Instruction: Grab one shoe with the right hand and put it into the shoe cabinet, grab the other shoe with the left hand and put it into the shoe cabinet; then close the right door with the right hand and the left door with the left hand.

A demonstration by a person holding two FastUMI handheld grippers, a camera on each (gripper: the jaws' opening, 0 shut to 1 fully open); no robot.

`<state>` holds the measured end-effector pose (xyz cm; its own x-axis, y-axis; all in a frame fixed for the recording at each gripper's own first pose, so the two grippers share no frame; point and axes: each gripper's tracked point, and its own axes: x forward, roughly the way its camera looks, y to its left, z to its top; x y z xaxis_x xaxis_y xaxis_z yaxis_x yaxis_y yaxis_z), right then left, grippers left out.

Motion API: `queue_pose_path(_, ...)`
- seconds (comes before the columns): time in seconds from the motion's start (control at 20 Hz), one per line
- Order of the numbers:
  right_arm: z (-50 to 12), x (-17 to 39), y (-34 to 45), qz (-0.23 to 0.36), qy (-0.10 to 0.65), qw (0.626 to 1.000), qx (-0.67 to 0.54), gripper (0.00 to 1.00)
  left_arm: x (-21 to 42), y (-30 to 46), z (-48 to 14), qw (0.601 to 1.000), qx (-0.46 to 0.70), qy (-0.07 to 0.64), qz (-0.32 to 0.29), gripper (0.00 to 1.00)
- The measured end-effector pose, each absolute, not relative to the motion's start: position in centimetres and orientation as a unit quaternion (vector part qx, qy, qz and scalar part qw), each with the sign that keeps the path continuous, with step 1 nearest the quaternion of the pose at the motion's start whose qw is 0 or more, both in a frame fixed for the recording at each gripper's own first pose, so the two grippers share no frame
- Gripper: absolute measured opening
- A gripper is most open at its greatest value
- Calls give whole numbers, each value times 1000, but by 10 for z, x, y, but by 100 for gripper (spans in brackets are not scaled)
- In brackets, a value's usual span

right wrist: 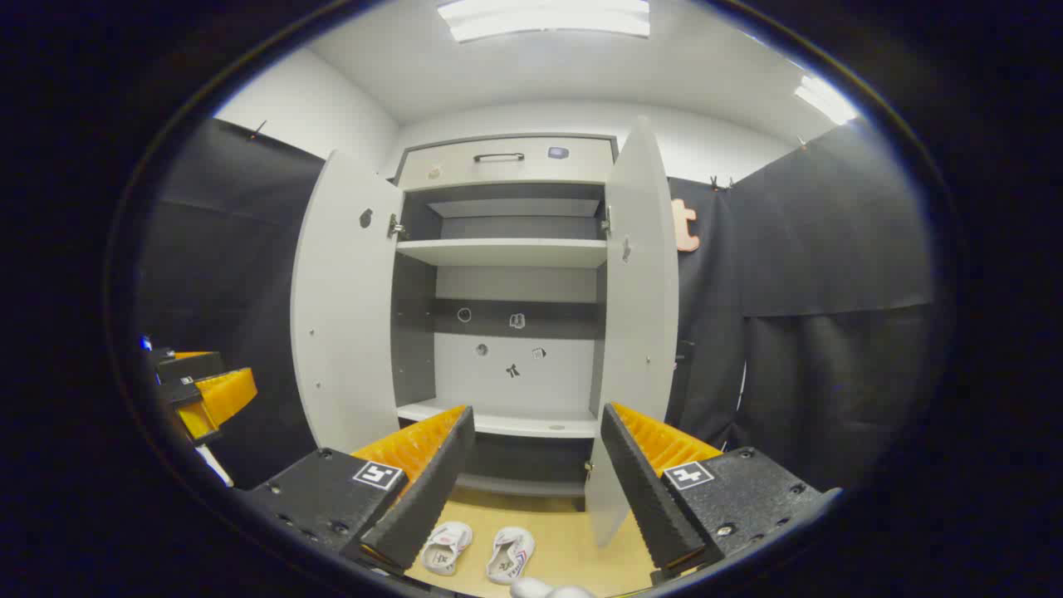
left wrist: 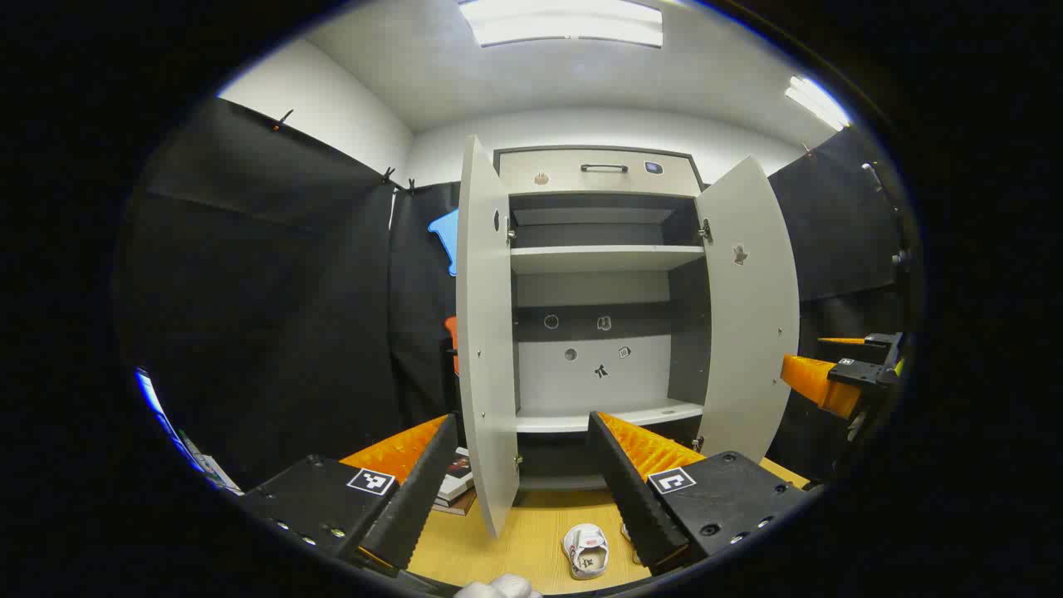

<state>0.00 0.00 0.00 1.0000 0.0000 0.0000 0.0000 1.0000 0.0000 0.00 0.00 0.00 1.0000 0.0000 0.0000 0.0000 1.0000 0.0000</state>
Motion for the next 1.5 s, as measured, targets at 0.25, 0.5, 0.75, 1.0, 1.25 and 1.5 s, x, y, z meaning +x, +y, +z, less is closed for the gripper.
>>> queue_pose_path(0.25, 4, -8, 8, 5, -9, 1000, -3, 99, -5, 3, -5, 1000, -2, 5, 0, 95)
queue_pose_path(0.5, 2, -12, 7, -3, -4, 1000, -2, 99, -12, 10, -5, 1000, 2, 4, 0, 95)
queue_pose_path(0.75, -2, -14, 9, -4, 2, 1000, -1, 99, -15, 17, -5, 1000, 1, 2, 3, 95)
queue_pose_path(1.0, -44, -11, 12, -4, 59, 998, -22, 99, -19, 22, -13, 1000, -2, 7, 3, 95)
queue_pose_path(1.25, -153, -10, 23, 4, 178, 983, -33, 99, -30, 31, -22, 1000, 4, 10, 2, 95)
queue_pose_path(1.5, -270, -18, 41, 10, 283, 959, -18, 94, -43, 40, -31, 1000, 15, 19, -1, 95)
